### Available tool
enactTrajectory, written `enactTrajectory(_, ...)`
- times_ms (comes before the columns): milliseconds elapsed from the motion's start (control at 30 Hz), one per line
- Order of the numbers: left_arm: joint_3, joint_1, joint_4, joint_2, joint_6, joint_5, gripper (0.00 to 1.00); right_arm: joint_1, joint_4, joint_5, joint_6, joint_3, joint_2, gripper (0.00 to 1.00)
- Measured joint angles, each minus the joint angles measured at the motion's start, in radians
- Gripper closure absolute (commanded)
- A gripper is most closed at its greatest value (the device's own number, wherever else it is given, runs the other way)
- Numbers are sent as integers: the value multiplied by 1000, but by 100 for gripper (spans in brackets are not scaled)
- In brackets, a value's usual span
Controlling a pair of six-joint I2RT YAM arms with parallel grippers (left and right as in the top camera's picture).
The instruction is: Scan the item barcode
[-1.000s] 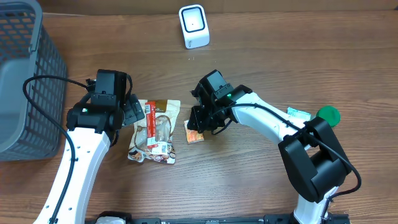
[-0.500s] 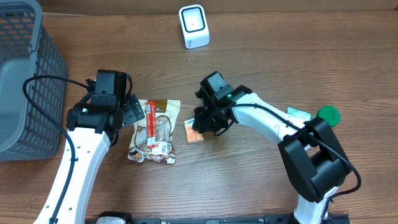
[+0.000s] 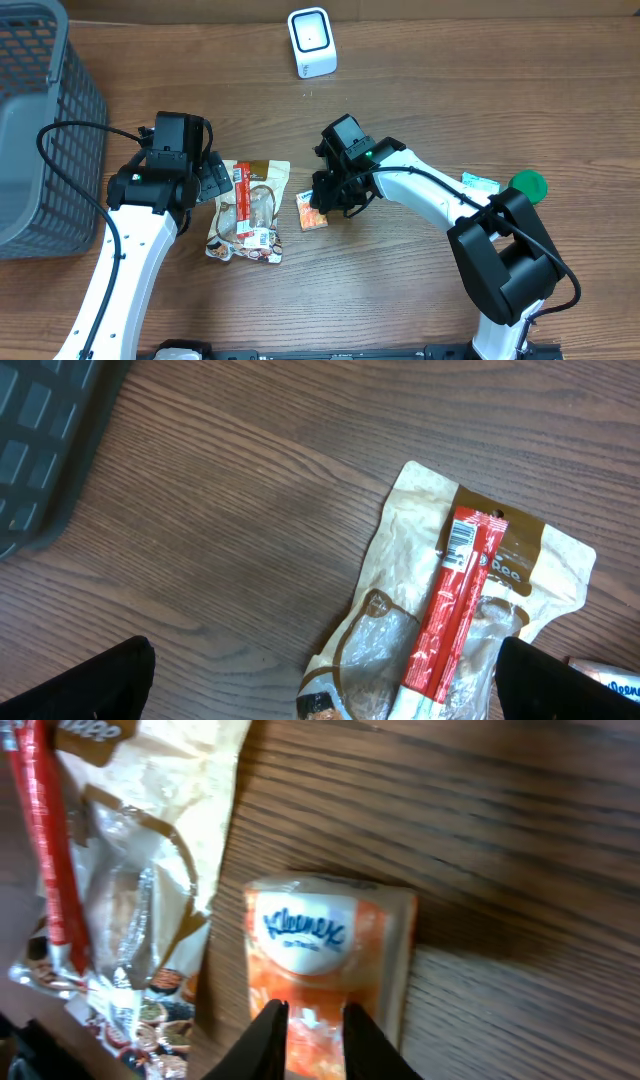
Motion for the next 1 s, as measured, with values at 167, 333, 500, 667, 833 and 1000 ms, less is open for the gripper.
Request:
enactTrajectory(167, 0, 0, 0, 0, 0, 0, 0, 0, 0, -21, 0, 0, 0, 88)
enactTrajectory(333, 0, 0, 0, 0, 0, 0, 1, 0, -2, -28, 3, 0, 0, 91)
enactTrajectory(500, 0, 0, 0, 0, 0, 0, 0, 0, 5, -29, 8, -23, 0, 94)
enactTrajectory(667, 0, 0, 0, 0, 0, 0, 0, 0, 26, -30, 23, -61, 0, 96)
enactTrajectory(833, 0, 0, 0, 0, 0, 0, 0, -8, 25, -31, 26, -64, 0, 96)
enactTrajectory(1000, 0, 0, 0, 0, 0, 0, 0, -37, 23, -34, 26, -64, 0, 96)
